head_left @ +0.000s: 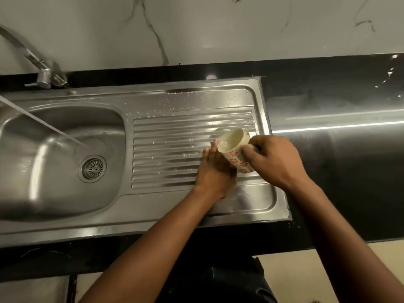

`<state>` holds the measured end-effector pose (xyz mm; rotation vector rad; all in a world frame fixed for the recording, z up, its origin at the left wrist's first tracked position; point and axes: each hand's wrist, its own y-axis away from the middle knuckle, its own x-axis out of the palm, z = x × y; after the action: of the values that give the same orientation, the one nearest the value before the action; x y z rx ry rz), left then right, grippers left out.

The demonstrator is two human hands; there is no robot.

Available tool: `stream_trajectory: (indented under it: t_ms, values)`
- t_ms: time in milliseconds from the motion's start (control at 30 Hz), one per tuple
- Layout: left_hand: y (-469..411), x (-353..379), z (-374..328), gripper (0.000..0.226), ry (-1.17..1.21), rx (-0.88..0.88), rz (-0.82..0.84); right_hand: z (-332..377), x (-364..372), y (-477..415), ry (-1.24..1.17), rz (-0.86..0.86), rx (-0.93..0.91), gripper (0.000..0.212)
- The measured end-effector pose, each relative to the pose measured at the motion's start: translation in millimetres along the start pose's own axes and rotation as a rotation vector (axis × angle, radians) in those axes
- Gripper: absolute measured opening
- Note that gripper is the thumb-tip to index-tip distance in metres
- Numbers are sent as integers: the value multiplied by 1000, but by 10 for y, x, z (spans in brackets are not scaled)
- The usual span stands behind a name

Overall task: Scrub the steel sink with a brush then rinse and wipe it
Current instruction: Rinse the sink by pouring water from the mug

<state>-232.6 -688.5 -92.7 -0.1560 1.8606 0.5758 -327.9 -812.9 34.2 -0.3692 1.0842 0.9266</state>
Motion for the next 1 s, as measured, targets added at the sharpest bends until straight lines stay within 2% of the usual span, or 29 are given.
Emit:
stream_trajectory:
  t_ms: [67,133,233,333,400,567,700,767,867,1000]
  values:
    - [-13,6,80,68,-31,4,-48,22,-10,-51,-14,34,-55,28]
    - [137,16,267,67,42,-107,-126,-11,-41,-67,-66,71,-72,25]
    - [394,-3,585,72,106,-380,-151,-144,-106,-45,-213,106,5,27]
    - [409,-18,660,73,103,-439,-133,-300,-216,1,-294,90,94,29]
    - [306,-26,517,73,113,-375,-122,-376,-278,18,-253,63,126,29]
    - [-232,-59,-100,72,115,-21,-67,-430,-337,-104,-84,5,172,30]
    - [-495,-112,-175,64,51,95,-46,-284,-293,-303,60,-43,84,34]
    - [-457,-118,-51,64,77,33,-74,-198,-234,-390,79,-40,26,33]
    - [-251,-99,244,69,129,-171,-150,-118,-178,-453,44,1,-13,30]
    - [74,-107,661,71,89,-435,-152,-199,-226,-426,-184,90,52,25]
